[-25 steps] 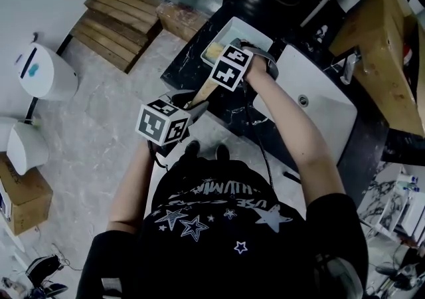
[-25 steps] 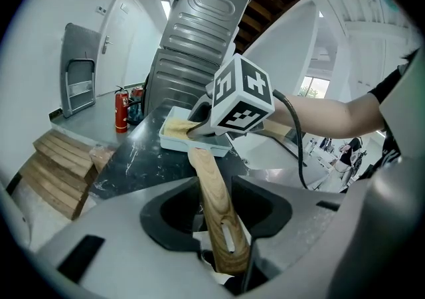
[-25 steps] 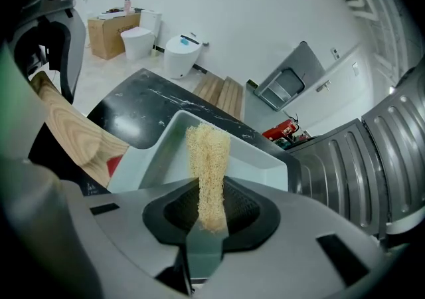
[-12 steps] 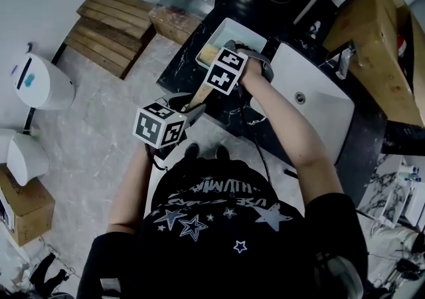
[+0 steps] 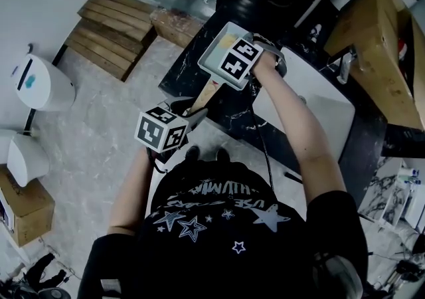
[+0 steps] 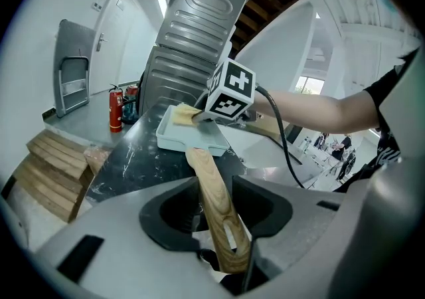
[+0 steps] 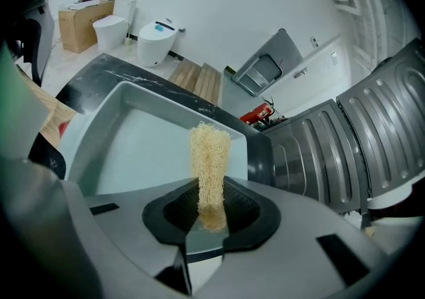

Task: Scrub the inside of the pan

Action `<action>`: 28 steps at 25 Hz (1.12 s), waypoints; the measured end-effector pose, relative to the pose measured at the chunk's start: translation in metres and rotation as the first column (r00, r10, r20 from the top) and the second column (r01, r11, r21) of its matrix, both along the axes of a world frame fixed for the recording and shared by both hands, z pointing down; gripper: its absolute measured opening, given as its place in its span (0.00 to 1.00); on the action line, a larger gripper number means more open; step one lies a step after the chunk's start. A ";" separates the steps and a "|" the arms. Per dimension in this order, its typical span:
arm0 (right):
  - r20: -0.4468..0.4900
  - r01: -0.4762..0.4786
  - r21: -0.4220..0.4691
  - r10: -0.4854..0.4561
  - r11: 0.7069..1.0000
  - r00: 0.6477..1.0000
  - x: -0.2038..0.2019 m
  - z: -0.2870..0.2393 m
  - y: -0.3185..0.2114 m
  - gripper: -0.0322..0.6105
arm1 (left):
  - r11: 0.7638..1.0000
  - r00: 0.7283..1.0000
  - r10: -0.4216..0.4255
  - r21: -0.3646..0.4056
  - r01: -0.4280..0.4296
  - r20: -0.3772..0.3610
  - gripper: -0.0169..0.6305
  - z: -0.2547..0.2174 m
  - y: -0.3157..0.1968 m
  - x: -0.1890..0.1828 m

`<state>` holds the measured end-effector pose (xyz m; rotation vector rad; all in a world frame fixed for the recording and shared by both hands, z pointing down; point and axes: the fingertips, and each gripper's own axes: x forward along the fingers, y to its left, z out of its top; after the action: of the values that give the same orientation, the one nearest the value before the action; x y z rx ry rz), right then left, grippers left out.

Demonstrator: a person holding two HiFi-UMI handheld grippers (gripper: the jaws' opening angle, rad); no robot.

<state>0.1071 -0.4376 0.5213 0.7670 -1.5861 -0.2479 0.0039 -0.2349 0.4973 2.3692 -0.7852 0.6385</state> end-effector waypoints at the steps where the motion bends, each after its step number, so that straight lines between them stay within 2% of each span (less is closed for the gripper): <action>1: -0.008 -0.012 -0.002 0.012 1.000 1.000 0.005 0.002 -0.003 0.18 | 1.000 1.000 0.000 -0.001 0.000 -0.001 0.28 0.000 0.000 0.000; 10: -0.087 -0.060 0.030 0.062 0.998 0.994 0.027 0.016 -0.023 0.18 | 1.000 1.000 0.005 -0.006 -0.005 0.015 0.28 0.000 -0.002 -0.001; 17: -0.069 -0.039 -0.004 0.038 0.999 0.997 0.023 0.017 -0.012 0.18 | 1.000 1.000 0.002 -0.006 -0.002 0.022 0.28 0.001 -0.002 -0.001; 28: -0.019 0.023 -0.092 -0.025 0.995 1.000 -0.005 0.019 0.041 0.17 | 1.000 1.000 0.003 -0.004 -0.003 0.027 0.28 0.002 -0.002 -0.001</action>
<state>0.1023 -0.3967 0.5403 0.6727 -1.5774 -0.1977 0.0026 -0.2370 0.4991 2.3632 -0.7912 0.6740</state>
